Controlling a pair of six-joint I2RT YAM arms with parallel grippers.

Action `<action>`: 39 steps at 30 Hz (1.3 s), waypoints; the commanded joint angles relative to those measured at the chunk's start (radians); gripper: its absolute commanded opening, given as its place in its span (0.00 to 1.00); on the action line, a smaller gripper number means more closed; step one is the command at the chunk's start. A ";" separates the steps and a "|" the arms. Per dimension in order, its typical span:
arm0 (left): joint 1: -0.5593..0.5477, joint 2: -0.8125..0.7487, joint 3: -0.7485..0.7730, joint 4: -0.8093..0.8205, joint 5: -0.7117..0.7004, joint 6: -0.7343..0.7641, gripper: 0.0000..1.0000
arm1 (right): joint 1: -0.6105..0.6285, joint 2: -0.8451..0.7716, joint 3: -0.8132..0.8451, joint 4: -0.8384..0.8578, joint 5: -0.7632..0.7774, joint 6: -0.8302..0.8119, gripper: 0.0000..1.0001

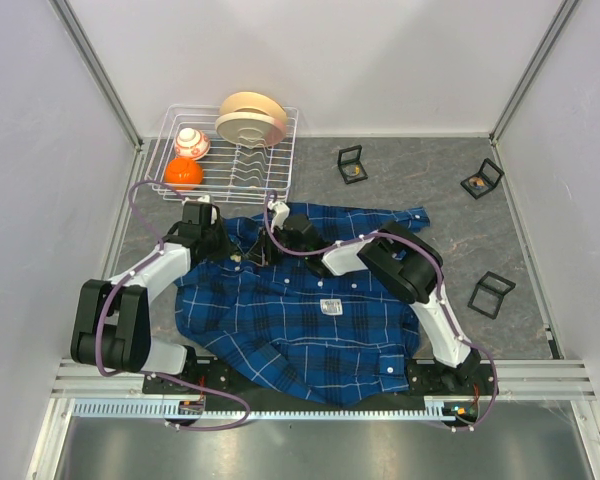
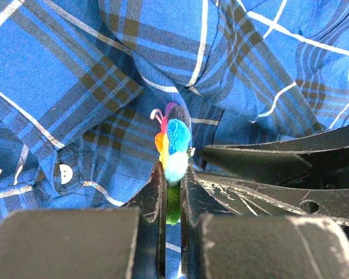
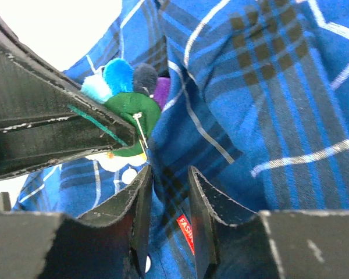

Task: Remove the brooch from the garment
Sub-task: Adjust the brooch on the flattened clothing, then open the brooch with the flattened clothing.

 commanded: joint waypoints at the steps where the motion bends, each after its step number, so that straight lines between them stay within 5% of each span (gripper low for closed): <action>1: 0.004 -0.016 0.027 -0.014 -0.019 0.069 0.02 | 0.002 -0.090 0.042 -0.152 0.104 -0.067 0.39; 12: 0.004 -0.018 0.023 -0.010 0.058 0.111 0.02 | -0.011 -0.132 0.094 -0.193 0.074 -0.073 0.41; 19: 0.004 -0.042 0.017 0.013 0.082 0.112 0.02 | -0.005 -0.066 0.178 -0.232 0.057 -0.099 0.10; 25: 0.004 -0.054 0.014 0.021 0.090 0.115 0.02 | 0.013 -0.043 0.217 -0.270 0.075 -0.133 0.01; 39: 0.004 -0.070 0.018 0.015 0.089 0.128 0.02 | 0.027 -0.035 0.208 -0.270 0.095 -0.139 0.00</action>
